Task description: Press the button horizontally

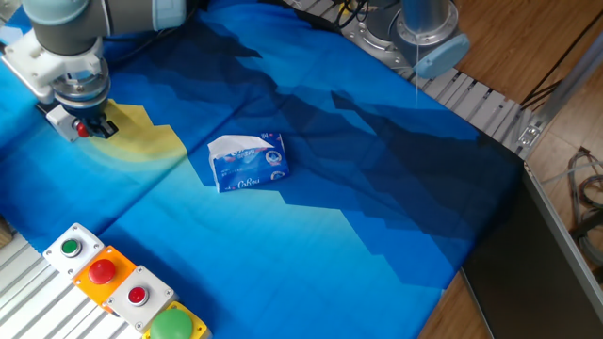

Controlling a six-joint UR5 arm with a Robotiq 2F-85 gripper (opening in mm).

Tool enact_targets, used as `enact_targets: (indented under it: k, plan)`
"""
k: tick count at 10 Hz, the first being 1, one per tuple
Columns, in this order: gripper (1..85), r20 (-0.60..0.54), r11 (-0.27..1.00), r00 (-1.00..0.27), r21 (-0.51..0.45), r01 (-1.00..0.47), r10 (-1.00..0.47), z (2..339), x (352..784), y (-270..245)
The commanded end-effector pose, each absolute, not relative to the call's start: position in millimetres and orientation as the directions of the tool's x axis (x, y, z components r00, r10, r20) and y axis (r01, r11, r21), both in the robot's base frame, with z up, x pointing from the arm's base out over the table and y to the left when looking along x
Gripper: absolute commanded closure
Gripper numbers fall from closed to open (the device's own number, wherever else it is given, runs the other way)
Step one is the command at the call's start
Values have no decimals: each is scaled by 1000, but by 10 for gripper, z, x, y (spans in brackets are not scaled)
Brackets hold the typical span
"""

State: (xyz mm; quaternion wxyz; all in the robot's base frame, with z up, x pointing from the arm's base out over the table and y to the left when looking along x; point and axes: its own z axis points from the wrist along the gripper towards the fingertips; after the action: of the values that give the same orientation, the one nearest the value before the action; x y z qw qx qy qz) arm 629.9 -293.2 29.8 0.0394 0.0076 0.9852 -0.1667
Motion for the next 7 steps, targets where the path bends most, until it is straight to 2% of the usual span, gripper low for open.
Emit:
enact_targets:
  k: [1, 7]
  plan:
    - [847, -82, 928, -996, -372, 11, -21, 306, 6324, -3078]
    - [847, -62, 899, -997, -438, -18, -50, 396, 6334, -3280]
